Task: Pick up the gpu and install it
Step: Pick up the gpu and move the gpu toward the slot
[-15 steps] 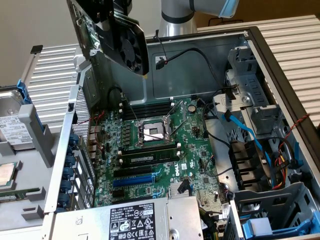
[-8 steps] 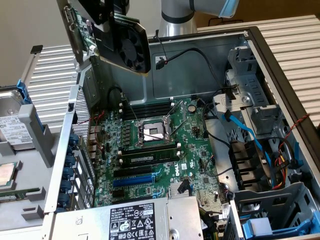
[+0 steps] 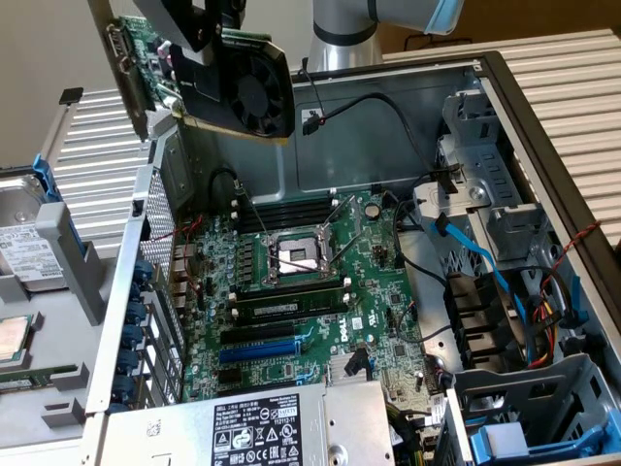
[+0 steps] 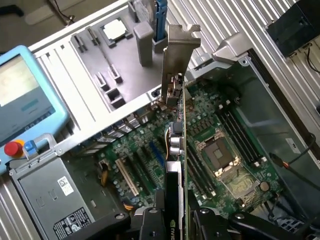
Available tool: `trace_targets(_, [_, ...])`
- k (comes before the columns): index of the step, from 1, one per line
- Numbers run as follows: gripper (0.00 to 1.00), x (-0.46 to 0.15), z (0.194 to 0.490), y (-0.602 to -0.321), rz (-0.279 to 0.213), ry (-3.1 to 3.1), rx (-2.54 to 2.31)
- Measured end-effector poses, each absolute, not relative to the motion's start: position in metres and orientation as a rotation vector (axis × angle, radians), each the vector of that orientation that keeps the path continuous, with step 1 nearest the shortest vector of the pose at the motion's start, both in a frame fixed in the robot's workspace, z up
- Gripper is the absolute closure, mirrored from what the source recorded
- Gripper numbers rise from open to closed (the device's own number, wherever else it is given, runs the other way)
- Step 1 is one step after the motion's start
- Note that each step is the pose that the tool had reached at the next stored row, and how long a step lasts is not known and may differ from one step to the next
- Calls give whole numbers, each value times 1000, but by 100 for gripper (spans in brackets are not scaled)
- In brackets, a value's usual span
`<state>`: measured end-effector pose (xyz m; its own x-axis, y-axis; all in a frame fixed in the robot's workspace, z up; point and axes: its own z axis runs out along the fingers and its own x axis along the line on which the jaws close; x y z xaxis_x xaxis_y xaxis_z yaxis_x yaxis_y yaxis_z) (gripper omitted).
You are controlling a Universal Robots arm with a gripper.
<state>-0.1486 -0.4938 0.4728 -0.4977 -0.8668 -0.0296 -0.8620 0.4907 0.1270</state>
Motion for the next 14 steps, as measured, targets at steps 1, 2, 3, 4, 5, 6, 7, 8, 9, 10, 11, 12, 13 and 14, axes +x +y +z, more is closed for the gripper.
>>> trace_targets(1, [73, -149, 473, -494, -193, -2664, 1578])
trace_targets(2, [73, -149, 473, -494, -193, -2649, 1600])
trace_targets(3, [73, -149, 473, -494, -192, -2637, 1618])
trace_targets(4, [73, -149, 473, -494, -192, -2636, 1620])
trace_targets(5, [73, -149, 473, -494, -192, -2636, 1620])
trace_targets(6, [73, -149, 473, -494, -192, -2636, 1621])
trace_targets(7, [73, -148, 473, -494, -192, -2627, 1633])
trace_targets(8, [73, -148, 473, -494, -191, -2614, 1653])
trace_targets(9, [73, -148, 473, -494, -191, -2598, 1675])
trace_targets(10, [73, -148, 473, -494, -190, -2582, 1698])
trace_targets(11, [73, -148, 473, -494, -189, -2566, 1720])
trace_targets(12, [73, -148, 473, -494, -189, -2550, 1743])
trace_targets(13, [73, -148, 473, -494, -188, -2532, 1766])
trace_targets(14, [73, -148, 473, -494, -187, -2515, 1789])
